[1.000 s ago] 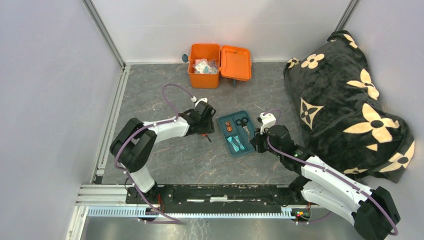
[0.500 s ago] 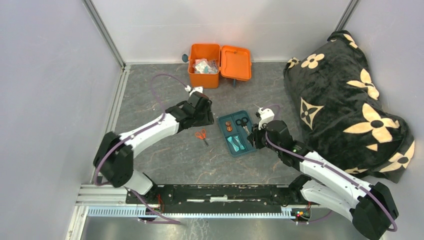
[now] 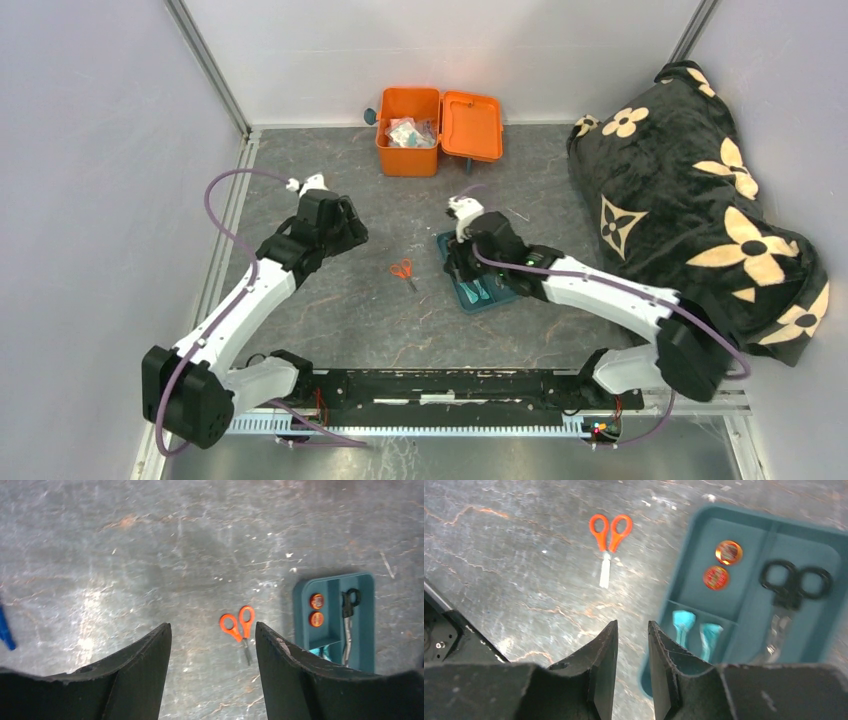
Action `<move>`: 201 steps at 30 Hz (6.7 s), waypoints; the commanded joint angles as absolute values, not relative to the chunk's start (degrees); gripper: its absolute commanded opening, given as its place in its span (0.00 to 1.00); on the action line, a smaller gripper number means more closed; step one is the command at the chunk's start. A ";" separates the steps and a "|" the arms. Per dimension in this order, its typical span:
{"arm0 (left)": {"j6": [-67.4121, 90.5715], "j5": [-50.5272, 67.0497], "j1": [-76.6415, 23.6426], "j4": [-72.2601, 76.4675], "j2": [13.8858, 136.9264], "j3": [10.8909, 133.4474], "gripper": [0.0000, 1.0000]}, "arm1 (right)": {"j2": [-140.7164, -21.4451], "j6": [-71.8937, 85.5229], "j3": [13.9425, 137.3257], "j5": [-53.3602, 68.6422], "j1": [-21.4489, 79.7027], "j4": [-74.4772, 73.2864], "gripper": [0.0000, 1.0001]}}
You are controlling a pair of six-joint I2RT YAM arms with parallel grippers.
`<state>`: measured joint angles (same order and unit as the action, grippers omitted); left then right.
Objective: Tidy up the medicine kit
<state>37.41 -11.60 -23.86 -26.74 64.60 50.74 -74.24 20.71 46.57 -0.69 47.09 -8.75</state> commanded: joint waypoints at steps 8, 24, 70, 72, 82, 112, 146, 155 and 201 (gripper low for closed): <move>36.44 -13.71 -19.58 -31.54 55.77 44.74 0.74 | -100.93 19.79 71.42 -4.02 56.84 -18.60 0.34; 39.02 -20.28 -18.80 -34.36 49.22 43.58 0.85 | -113.70 17.91 80.62 -6.73 57.04 -22.97 0.34; 40.23 -20.77 -18.78 -35.67 48.26 42.96 0.84 | -118.90 15.93 78.94 -14.63 58.30 -25.64 0.12; 40.30 -20.83 -18.79 -35.77 48.17 42.83 0.84 | -117.37 15.70 78.44 -15.03 58.28 -24.72 0.08; 40.34 -18.38 -18.76 -34.57 49.03 42.46 0.84 | -110.13 15.59 76.12 -14.08 58.16 -20.04 0.00; 45.35 -0.27 -18.76 -19.58 57.78 33.85 0.82 | -115.16 13.72 78.12 -4.79 55.37 -20.33 0.33; 47.28 13.05 -18.90 -1.56 69.38 29.33 0.72 | -102.50 20.62 63.00 1.73 52.73 -6.02 0.00; 47.12 13.13 -18.84 -0.98 70.40 29.09 0.70 | -105.06 19.86 68.36 -4.84 51.48 -10.75 0.25; 46.95 11.71 -25.40 3.96 81.60 31.18 0.61 | -111.13 23.47 60.32 3.20 46.77 -4.97 0.00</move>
<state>45.56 12.19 -24.27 1.04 78.91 29.93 -111.13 19.31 67.16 -2.42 48.56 -5.45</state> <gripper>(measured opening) 0.627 0.004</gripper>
